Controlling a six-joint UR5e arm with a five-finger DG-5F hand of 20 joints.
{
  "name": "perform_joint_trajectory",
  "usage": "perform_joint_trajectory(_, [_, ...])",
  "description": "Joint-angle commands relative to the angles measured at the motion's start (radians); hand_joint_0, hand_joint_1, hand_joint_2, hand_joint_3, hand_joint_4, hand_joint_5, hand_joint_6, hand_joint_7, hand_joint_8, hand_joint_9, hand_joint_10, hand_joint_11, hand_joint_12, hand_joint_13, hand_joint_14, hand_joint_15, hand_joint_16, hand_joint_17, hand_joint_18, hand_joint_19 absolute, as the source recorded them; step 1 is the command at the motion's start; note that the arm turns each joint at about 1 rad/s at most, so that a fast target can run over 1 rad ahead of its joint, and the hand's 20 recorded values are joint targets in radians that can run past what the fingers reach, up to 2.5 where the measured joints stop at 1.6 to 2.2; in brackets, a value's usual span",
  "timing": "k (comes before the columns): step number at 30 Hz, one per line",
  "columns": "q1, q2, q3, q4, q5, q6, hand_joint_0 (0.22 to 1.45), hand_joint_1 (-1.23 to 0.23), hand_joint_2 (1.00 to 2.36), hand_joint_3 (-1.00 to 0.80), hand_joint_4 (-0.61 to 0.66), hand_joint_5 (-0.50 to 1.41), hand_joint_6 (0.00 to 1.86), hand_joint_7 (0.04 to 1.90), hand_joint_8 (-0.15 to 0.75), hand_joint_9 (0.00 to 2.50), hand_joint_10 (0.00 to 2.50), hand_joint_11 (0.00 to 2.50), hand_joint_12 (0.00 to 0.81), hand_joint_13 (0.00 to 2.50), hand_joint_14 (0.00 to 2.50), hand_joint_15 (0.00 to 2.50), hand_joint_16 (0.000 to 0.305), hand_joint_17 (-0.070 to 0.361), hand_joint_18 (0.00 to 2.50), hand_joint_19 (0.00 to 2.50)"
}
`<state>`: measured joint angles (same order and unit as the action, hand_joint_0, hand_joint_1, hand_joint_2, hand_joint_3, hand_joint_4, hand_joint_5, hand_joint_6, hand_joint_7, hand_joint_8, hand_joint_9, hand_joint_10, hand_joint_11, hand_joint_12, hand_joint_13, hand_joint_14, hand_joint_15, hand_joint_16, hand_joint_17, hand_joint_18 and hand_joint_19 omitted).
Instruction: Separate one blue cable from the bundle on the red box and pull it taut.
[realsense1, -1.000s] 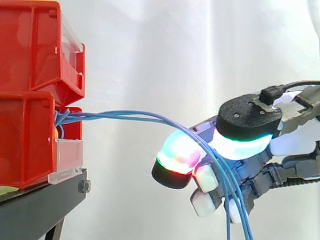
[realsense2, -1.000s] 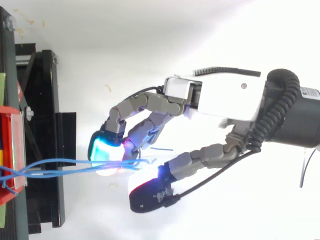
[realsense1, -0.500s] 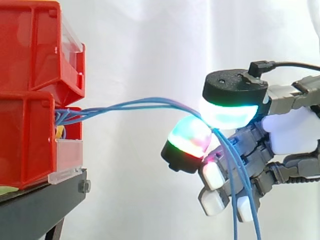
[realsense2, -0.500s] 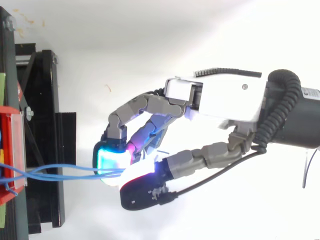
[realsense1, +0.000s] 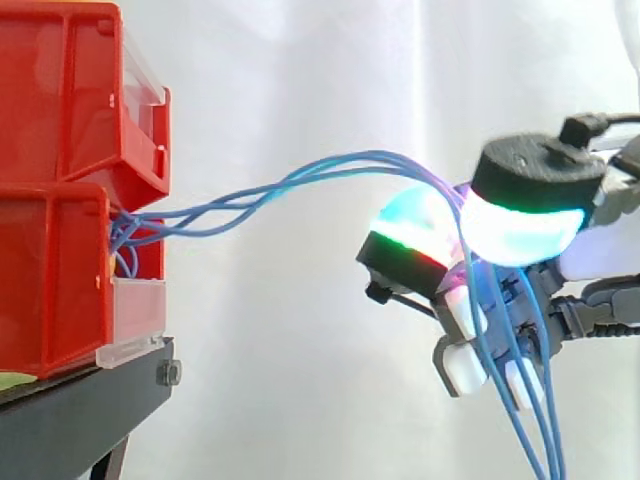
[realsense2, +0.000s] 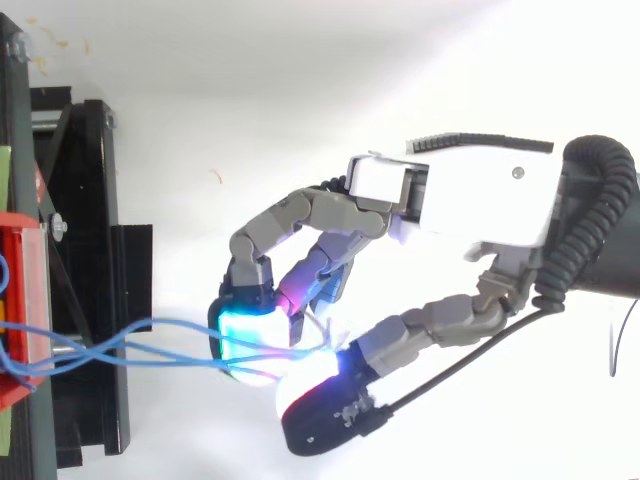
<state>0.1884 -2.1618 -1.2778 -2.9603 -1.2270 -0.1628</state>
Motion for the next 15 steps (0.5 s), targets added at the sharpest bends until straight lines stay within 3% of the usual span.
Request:
perform_joint_trajectory(1, [0.000,0.000,0.000,-0.002,0.000,-0.001,0.77,-0.94,1.00,-0.50,0.10,-0.19,0.94,1.07,0.337,0.87,0.01,0.63,0.367,0.94,0.01,0.44,0.040,0.090,0.98,0.42])
perform_joint_trajectory(7, [0.000,0.000,0.000,-0.002,0.000,0.000,0.54,-0.78,1.00,-0.50,0.17,-0.17,0.93,1.10,0.373,0.90,0.01,0.60,0.386,0.95,0.01,0.46,0.044,0.099,0.99,0.46])
perform_joint_trajectory(15, [0.000,0.000,0.000,0.000,0.000,-0.001,0.49,-0.57,1.00,-0.50,0.18,-0.15,0.90,1.12,0.390,0.92,0.01,0.58,0.405,0.96,0.01,0.46,0.049,0.110,1.02,0.49])
